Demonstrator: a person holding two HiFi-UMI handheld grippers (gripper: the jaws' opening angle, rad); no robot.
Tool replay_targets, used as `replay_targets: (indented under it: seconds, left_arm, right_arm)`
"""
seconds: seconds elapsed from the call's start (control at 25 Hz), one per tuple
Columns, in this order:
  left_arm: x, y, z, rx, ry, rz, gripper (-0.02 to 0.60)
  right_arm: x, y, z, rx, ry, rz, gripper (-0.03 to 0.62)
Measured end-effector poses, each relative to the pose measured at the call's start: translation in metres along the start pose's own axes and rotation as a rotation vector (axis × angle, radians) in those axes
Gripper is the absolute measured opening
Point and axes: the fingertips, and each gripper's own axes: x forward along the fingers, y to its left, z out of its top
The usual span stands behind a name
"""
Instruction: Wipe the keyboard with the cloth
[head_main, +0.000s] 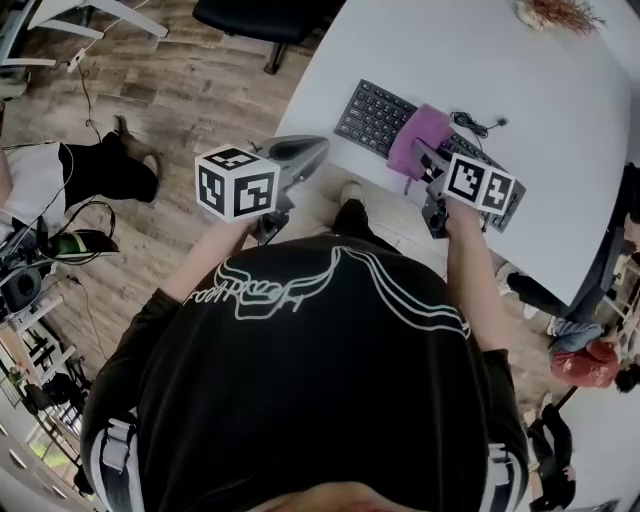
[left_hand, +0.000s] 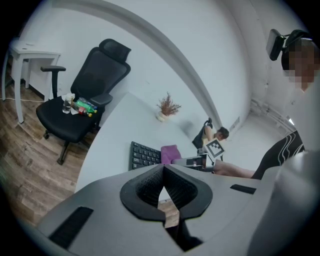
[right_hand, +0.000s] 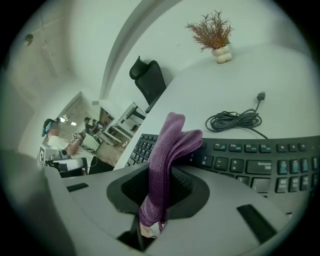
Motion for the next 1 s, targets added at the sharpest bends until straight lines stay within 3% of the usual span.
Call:
replay_targets:
  seconds: [0.44,1.0]
  left_arm:
    - [0.034,-0.031,-0.003,0.040,0.047,-0.065,0.008]
    - [0.035,-0.021,0.003,0.035,0.052,-0.082,0.008]
  right_arm:
    - [-0.055,-0.052,-0.016,0.044,-0.033,-0.086,0.061]
    - [-0.059,-0.057,-0.015,0.045,-0.033,-0.127,0.061]
